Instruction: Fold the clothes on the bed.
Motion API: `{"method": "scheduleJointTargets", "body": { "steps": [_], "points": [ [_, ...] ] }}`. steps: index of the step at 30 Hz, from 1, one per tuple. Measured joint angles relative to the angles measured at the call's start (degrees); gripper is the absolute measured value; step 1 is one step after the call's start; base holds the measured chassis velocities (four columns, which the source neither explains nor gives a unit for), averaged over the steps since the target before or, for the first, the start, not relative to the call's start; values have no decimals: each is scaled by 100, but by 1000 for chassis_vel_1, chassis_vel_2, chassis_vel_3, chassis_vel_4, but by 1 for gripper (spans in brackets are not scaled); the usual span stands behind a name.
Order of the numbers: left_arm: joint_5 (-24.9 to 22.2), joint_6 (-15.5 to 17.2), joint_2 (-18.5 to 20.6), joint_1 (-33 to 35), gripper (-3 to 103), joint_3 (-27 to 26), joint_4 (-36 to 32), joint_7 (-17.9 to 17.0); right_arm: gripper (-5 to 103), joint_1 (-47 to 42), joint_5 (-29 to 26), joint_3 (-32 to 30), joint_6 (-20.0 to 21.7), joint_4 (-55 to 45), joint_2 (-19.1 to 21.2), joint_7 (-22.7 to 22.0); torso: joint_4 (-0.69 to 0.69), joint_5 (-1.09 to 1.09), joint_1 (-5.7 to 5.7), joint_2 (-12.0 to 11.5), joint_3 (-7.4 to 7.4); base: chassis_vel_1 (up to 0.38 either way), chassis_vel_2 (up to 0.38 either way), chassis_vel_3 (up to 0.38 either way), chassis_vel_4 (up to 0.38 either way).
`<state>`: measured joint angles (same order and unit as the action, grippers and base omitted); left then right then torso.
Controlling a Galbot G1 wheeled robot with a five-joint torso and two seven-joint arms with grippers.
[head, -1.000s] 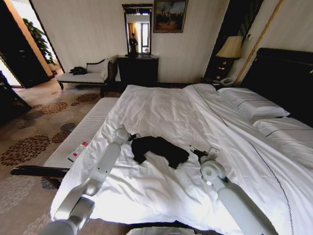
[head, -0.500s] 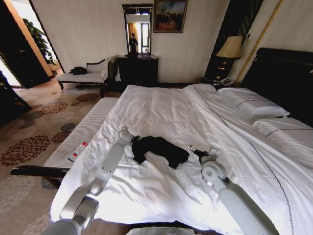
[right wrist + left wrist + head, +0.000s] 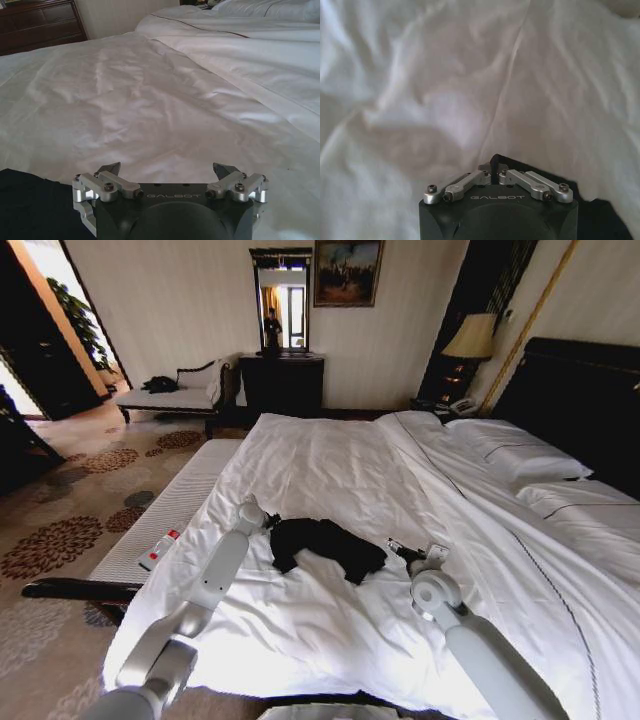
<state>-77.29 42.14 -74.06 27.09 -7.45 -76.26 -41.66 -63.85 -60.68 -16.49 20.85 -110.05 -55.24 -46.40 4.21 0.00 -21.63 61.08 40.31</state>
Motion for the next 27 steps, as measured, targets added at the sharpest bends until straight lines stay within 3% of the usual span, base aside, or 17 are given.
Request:
{"method": "scheduleJointTargets", "body": {
  "steps": [3,6,8,10,11,14,17,19,21,24,27],
  "points": [
    [-16,0,153,107,2,8,-278,16,100,-16,2,-15,-9,-12,-12,-2,0,0,0,0,0,0,0,0,0],
    [-7,-1,769,632,2,-53,-1243,246,100,-72,14,-65,-79,-93,-33,-27,0,-1,0,0,0,0,0,0,0],
    [-5,-2,864,732,2,-80,-1381,304,100,-82,15,-77,-88,-110,-33,-33,-1,-1,0,0,0,0,0,0,0],
    [40,-1,1388,1359,2,-350,-2160,668,100,-115,16,-114,-112,-196,-29,-45,-1,-3,0,0,0,0,0,0,0],
    [40,-1,1388,1359,2,-350,-2160,668,100,-115,16,-114,-112,-196,-29,-45,-1,-3,0,0,0,0,0,0,0],
    [377,0,2058,2511,2,-1049,-2988,1258,100,-109,13,-63,-135,-275,-16,-50,-4,-4,1,0,0,0,0,0,0],
    [502,-13,2230,2835,2,-1249,-3161,1386,100,-108,13,-32,-141,-299,-16,-51,-4,-1,1,1,-1,0,0,0,0],
    [799,-123,2576,3841,2,-1698,-3518,1596,100,-127,21,74,-146,-379,-37,-89,-1,-4,1,1,-1,0,0,0,0],
    [835,-131,2597,3931,2,-1736,-3537,1612,100,-127,22,89,-146,-385,-39,-93,-2,-4,1,1,-1,0,0,0,0],
    [1423,-316,2650,4884,2,-1979,-3551,1784,100,-98,91,272,-146,-386,-85,-115,-3,-1,1,1,-1,0,0,0,0],
    [1616,-391,2600,5019,2,-1988,-3453,1798,100,-64,112,330,-146,-354,-105,-118,-2,-1,1,1,-1,0,0,0,0]
  ]
}}
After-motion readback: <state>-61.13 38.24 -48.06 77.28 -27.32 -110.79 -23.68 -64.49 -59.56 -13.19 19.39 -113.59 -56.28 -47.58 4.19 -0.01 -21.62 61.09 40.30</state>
